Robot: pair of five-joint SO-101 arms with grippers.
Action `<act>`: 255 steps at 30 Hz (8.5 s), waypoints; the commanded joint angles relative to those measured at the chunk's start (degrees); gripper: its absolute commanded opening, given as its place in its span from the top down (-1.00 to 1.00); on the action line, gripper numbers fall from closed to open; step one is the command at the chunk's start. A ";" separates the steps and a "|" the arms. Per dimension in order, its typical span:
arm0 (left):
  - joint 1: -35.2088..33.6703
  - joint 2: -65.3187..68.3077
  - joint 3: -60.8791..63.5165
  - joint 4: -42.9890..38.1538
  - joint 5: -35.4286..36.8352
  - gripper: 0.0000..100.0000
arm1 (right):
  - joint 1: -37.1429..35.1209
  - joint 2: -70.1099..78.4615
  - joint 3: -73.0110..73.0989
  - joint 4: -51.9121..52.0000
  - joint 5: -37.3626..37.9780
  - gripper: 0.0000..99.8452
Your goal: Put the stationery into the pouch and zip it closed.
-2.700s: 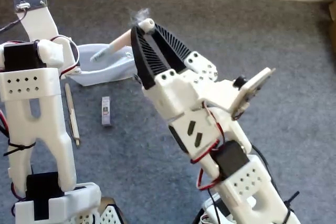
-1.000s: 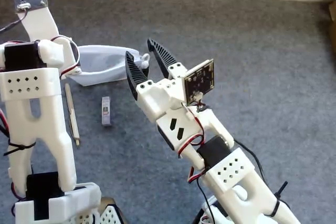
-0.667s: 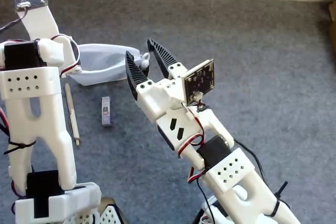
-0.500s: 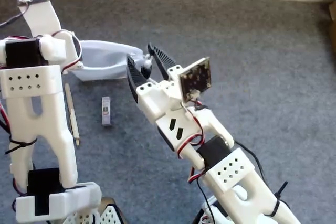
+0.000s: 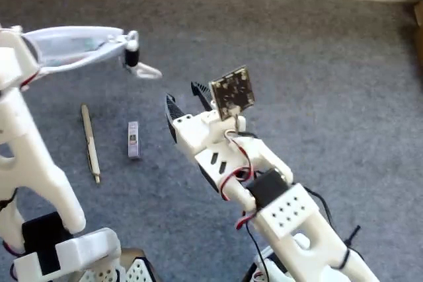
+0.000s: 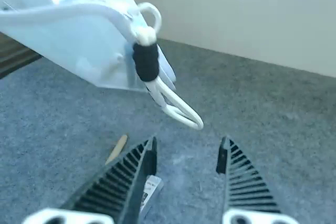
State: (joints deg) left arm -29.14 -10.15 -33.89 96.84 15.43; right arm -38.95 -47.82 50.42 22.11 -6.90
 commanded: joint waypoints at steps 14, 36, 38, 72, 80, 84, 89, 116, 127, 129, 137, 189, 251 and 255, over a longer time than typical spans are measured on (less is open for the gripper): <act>-14.99 -1.01 -4.97 1.67 -2.02 0.99 | -10.68 34.95 -23.60 6.37 -10.99 0.63; -15.25 -1.01 1.19 2.02 -2.81 0.99 | -12.44 74.59 -66.33 27.65 -11.34 0.63; -15.16 -0.84 1.27 2.02 -2.81 0.99 | -11.91 77.14 -69.32 29.49 -11.34 0.63; -8.04 -1.10 1.01 2.20 -2.37 0.99 | -5.93 92.09 -109.93 74.42 -11.25 0.99; -4.79 -1.10 1.19 2.46 -0.35 0.99 | -1.98 92.00 -117.41 79.08 -11.25 0.99; -3.21 -1.10 1.27 2.46 0.18 0.99 | -0.04 91.12 -117.41 79.08 -11.25 0.99; -0.57 -1.01 1.27 2.46 1.05 0.99 | 2.33 85.85 -117.14 79.16 -11.25 0.99; 13.58 -0.57 7.08 2.37 4.48 0.99 | 8.04 53.14 -92.35 79.08 -10.81 0.99; 17.27 -0.92 11.12 2.02 4.48 0.99 | 7.16 35.82 -84.26 74.95 -10.81 0.99; 17.27 -0.92 11.12 2.02 4.48 0.99 | 6.11 33.01 -81.98 73.45 -10.81 0.99; 17.27 -0.92 11.12 2.20 4.48 0.99 | 1.01 21.14 -63.52 56.31 -10.81 0.99; 17.01 -0.57 11.30 2.37 4.31 0.99 | -5.23 21.23 -0.66 -56.13 4.22 0.94; -14.64 -1.10 -7.78 2.37 4.48 0.99 | -15.25 19.30 -6.64 -8.04 -7.91 0.67; -17.54 -1.10 -7.69 2.37 4.31 0.99 | -16.75 28.79 -13.05 -8.04 -9.67 0.67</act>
State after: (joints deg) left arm -44.35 -10.15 -38.29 99.30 19.21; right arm -53.89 -22.95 44.53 13.85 -15.16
